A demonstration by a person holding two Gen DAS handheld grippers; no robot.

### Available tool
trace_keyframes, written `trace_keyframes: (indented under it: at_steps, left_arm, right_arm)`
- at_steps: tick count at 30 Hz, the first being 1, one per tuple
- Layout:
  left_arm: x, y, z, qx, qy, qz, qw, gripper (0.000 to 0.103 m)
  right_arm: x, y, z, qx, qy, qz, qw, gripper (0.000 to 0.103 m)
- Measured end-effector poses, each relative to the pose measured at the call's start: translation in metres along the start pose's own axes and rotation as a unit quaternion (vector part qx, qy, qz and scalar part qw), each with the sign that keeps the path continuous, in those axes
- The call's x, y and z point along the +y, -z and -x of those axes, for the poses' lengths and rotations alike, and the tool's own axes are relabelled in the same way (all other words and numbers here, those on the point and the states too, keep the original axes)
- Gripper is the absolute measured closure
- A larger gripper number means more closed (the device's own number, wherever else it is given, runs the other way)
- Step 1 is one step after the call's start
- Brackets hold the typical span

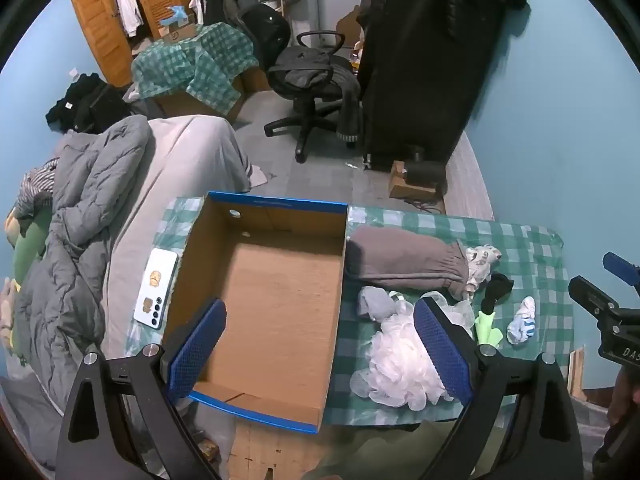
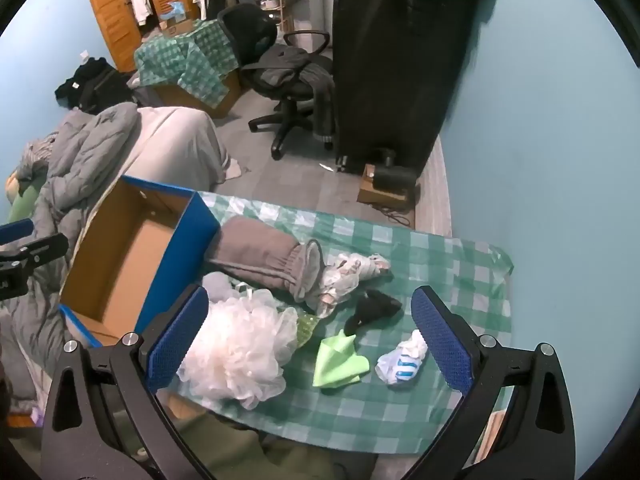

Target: Organize soft objects

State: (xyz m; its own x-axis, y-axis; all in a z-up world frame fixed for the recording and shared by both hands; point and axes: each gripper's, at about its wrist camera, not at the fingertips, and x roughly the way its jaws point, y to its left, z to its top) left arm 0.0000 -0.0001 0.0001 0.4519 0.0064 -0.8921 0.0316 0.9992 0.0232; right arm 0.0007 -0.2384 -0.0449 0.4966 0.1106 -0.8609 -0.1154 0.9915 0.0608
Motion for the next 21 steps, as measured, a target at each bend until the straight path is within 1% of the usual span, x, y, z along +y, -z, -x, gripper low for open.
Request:
trace_keyframes:
  at_steps: [4, 5, 10, 15, 16, 18, 21]
  left_arm:
    - [0.000, 0.000, -0.002, 0.001, -0.006, -0.003, 1.0000, 0.007]
    - [-0.005, -0.003, -0.003, 0.003, -0.006, -0.005, 1.0000, 0.007]
    - [-0.007, -0.001, -0.001, -0.002, 0.017, 0.002, 0.9999, 0.007]
    - [-0.012, -0.001, 0.002, -0.004, 0.006, 0.000, 1.0000, 0.007]
    - [-0.013, -0.001, 0.002, -0.004, 0.005, 0.000, 1.0000, 0.007]
    - [-0.014, -0.002, 0.002, -0.005, 0.001, -0.002, 1.0000, 0.007]
    - [-0.014, -0.001, 0.002, -0.006, 0.002, -0.002, 1.0000, 0.007]
  right_arm:
    - [-0.001, -0.001, 0.000, 0.003, -0.001, 0.001, 1.000, 0.003]
    - [-0.001, -0.002, -0.001, 0.003, -0.001, 0.000, 1.000, 0.003]
    - [-0.003, -0.004, 0.000, 0.002, -0.001, 0.003, 1.000, 0.003]
    - [-0.005, -0.006, 0.001, 0.008, -0.004, -0.001, 1.000, 0.003]
    - [-0.007, -0.001, -0.007, 0.009, -0.004, -0.001, 1.000, 0.003]
    - [-0.009, -0.001, -0.008, 0.009, -0.006, -0.001, 1.000, 0.003]
    - [-0.008, -0.001, -0.007, 0.008, -0.006, -0.001, 1.000, 0.003]
